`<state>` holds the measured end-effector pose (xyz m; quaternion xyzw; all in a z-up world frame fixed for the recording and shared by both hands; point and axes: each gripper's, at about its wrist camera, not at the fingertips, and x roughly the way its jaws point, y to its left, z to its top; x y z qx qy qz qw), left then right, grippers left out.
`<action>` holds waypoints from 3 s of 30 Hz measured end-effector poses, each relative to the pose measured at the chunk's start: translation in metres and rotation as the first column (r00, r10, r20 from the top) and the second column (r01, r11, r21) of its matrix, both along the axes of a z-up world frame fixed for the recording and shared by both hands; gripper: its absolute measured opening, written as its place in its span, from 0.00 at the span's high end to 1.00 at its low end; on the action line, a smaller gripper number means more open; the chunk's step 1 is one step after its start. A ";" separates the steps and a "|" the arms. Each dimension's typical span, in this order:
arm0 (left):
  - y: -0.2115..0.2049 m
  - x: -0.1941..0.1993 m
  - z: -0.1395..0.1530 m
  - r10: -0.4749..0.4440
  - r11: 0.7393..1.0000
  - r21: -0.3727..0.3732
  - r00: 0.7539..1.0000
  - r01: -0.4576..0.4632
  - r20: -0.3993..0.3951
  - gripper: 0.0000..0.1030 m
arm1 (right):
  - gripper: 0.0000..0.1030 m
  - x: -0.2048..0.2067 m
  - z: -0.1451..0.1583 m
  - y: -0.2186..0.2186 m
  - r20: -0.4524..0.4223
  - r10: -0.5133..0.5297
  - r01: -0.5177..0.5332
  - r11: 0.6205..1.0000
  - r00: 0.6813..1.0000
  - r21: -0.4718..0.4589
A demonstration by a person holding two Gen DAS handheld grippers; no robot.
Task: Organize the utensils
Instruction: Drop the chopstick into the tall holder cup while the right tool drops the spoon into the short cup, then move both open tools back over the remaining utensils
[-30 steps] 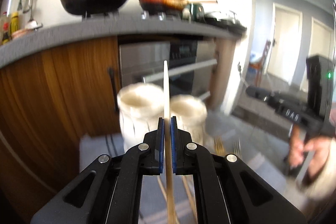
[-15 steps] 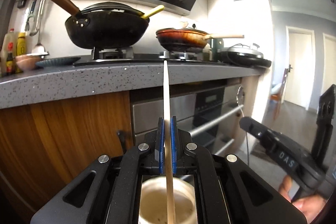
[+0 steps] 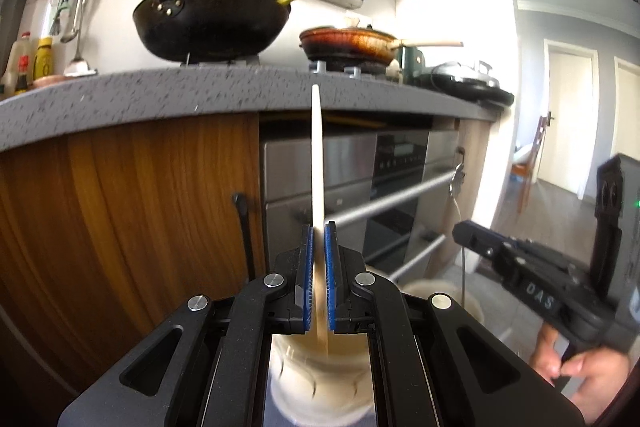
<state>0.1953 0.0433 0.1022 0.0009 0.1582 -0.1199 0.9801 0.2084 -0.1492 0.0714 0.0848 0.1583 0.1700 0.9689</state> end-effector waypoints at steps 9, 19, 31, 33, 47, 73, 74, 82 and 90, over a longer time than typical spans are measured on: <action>0.006 -0.007 -0.017 0.026 0.998 0.055 0.997 -0.022 -0.070 0.94 | 0.97 -0.006 -0.015 -0.001 -0.078 -0.001 -0.002 0.999 0.997 -0.037; 0.006 -0.013 -0.010 0.039 0.997 0.068 0.997 -0.034 -0.073 0.94 | 0.84 -0.004 -0.014 -0.003 -0.121 -0.005 0.000 0.999 0.993 -0.042; 0.012 -0.063 0.014 0.077 0.996 0.052 0.997 -0.076 -0.009 0.49 | 0.34 -0.058 0.013 -0.027 -0.100 0.007 -0.007 1.000 0.995 -0.004; 0.013 -0.076 0.017 0.086 0.995 0.046 0.996 -0.086 0.003 0.41 | 0.25 -0.072 0.018 -0.032 -0.093 0.014 -0.014 1.000 0.996 0.000; 0.013 -0.156 0.019 0.142 0.989 0.040 0.989 -0.144 0.046 0.07 | 0.05 -0.153 0.028 -0.057 -0.073 -0.025 0.020 0.997 0.997 -0.072; -0.002 -0.134 -0.109 0.166 0.980 0.161 0.916 -0.114 -0.365 0.08 | 0.32 -0.139 -0.088 -0.073 -0.455 -0.170 0.034 0.956 0.874 -0.291; -0.002 -0.133 -0.113 0.164 0.980 0.164 0.912 -0.109 -0.376 0.09 | 0.35 -0.137 -0.091 -0.072 -0.468 -0.164 0.025 0.957 0.868 -0.288; -0.011 -0.124 -0.125 0.065 0.991 0.131 0.886 -0.005 -0.458 0.53 | 0.67 -0.123 -0.100 -0.061 -0.541 -0.122 -0.019 0.968 0.832 -0.249; -0.015 -0.116 -0.136 0.018 0.993 0.106 0.853 0.044 -0.522 0.72 | 0.74 -0.114 -0.107 -0.045 -0.546 -0.154 -0.030 0.950 0.823 -0.312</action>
